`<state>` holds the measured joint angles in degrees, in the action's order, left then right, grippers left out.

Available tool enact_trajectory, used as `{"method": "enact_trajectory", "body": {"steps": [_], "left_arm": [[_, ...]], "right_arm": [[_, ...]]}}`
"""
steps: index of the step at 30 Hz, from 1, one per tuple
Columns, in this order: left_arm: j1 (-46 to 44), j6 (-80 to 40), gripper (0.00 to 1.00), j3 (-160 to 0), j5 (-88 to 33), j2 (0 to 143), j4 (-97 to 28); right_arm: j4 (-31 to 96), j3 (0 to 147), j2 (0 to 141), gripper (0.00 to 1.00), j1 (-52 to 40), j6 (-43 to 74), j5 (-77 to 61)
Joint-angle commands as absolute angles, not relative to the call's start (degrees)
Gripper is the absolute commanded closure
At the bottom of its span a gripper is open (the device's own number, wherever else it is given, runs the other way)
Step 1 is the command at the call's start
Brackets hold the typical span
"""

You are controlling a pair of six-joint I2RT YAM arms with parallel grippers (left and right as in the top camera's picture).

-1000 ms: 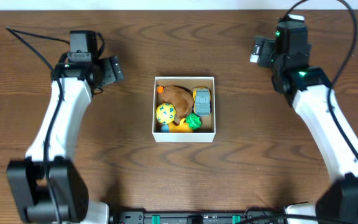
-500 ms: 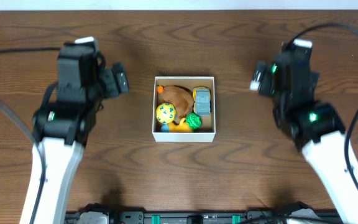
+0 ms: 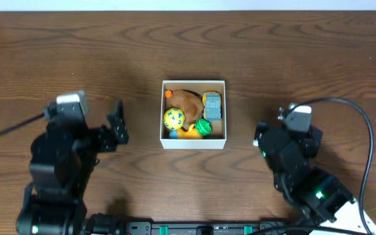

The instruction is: Pack container

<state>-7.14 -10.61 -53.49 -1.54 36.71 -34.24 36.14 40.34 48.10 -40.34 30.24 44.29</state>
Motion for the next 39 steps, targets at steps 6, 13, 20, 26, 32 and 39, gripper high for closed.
{"method": "enact_trajectory", "body": {"steps": [6, 13, 20, 26, 32, 39], "left_arm": [[-7.20, -10.11, 0.02, -50.24, -2.33, 34.68, -36.14], [-7.20, -10.11, 0.02, -50.24, -2.33, 34.74, -35.46], [-7.20, -10.09, 0.02, -50.24, -2.33, 34.74, -35.51], [-7.20, -10.09, 0.02, -50.24, -1.89, 34.74, -35.51], [-7.20, -10.09, 0.02, -50.24, -1.76, 34.74, -35.51], [-7.20, -10.09, 0.02, -50.24, -0.43, 34.74, -36.42]], "right_arm": [[32.97, 37.06, 46.13, 0.01, -41.95, 32.29, 50.48], [26.39, 37.04, 46.13, 0.01, -37.06, 29.06, 51.00], [20.27, 37.04, 46.13, 0.01, -18.94, 21.06, 45.17], [17.56, 37.04, 46.13, 0.01, -2.87, 19.66, 35.92], [15.66, 37.04, 46.11, 0.01, 10.81, 20.58, 28.77], [15.20, 37.04, 46.11, 0.01, 15.62, 19.44, 22.39]]}}
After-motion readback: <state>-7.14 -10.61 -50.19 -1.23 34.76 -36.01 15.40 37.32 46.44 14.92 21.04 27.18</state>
